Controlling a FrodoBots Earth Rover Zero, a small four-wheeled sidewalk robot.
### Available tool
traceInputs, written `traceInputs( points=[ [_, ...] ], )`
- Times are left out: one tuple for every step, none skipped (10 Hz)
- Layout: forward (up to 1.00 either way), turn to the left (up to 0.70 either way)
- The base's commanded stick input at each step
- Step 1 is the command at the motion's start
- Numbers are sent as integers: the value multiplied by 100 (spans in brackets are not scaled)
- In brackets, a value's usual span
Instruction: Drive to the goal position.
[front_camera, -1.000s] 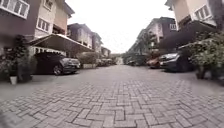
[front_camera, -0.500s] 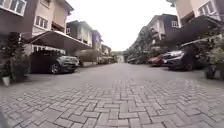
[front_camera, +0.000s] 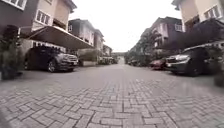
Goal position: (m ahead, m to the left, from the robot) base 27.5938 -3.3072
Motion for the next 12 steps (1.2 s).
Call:
traceInputs(
  points=[
    [70,0],
    [70,0],
    [70,0],
    [70,0],
    [70,0],
    [70,0],
    [70,0],
    [70,0],
    [70,0],
    [70,0],
    [70,0],
    [70,0]
  ],
)
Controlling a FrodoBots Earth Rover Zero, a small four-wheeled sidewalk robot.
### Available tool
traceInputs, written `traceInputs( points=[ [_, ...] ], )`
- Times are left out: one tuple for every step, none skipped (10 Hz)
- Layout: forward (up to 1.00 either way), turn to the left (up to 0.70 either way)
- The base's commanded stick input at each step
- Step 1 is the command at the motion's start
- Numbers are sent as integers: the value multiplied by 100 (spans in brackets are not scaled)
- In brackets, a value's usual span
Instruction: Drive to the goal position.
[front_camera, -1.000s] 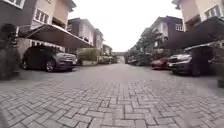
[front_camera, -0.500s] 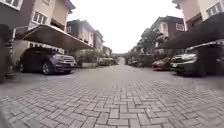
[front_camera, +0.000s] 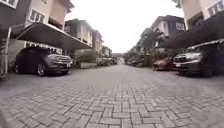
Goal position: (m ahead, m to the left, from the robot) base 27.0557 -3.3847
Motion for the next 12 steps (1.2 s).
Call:
traceInputs(
  points=[
    [70,0],
    [70,0],
    [70,0],
    [70,0],
    [70,0],
    [70,0],
    [70,0],
    [70,0],
    [70,0],
    [70,0],
    [70,0],
    [70,0]
  ],
)
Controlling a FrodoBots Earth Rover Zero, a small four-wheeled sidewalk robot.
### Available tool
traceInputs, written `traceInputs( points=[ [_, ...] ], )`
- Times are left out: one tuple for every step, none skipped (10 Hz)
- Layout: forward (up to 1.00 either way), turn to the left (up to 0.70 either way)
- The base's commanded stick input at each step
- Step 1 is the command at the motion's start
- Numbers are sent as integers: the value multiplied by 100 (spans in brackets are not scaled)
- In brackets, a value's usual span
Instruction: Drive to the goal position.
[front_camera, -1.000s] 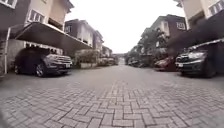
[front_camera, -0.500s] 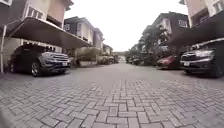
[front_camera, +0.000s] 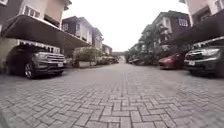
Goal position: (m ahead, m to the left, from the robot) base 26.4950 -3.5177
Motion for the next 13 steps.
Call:
traceInputs(
  points=[
    [70,0],
    [70,0],
    [70,0],
    [70,0],
    [70,0],
    [70,0],
    [70,0],
    [70,0],
    [70,0],
    [70,0],
    [70,0],
    [70,0],
    [70,0]
  ],
)
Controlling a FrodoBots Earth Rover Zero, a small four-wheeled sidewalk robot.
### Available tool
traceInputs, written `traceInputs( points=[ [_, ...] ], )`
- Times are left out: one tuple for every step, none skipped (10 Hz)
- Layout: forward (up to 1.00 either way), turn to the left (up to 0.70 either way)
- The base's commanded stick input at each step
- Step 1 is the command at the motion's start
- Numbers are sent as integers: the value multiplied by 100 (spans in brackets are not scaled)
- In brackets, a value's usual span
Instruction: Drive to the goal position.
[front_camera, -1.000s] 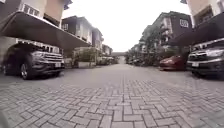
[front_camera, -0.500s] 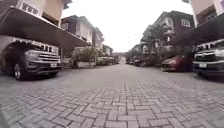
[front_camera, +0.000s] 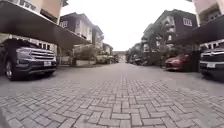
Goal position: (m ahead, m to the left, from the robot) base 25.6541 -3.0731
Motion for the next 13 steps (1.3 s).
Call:
traceInputs(
  points=[
    [70,0],
    [70,0],
    [70,0],
    [70,0],
    [70,0],
    [70,0],
    [70,0],
    [70,0],
    [70,0],
    [70,0],
    [70,0],
    [70,0],
    [70,0]
  ],
)
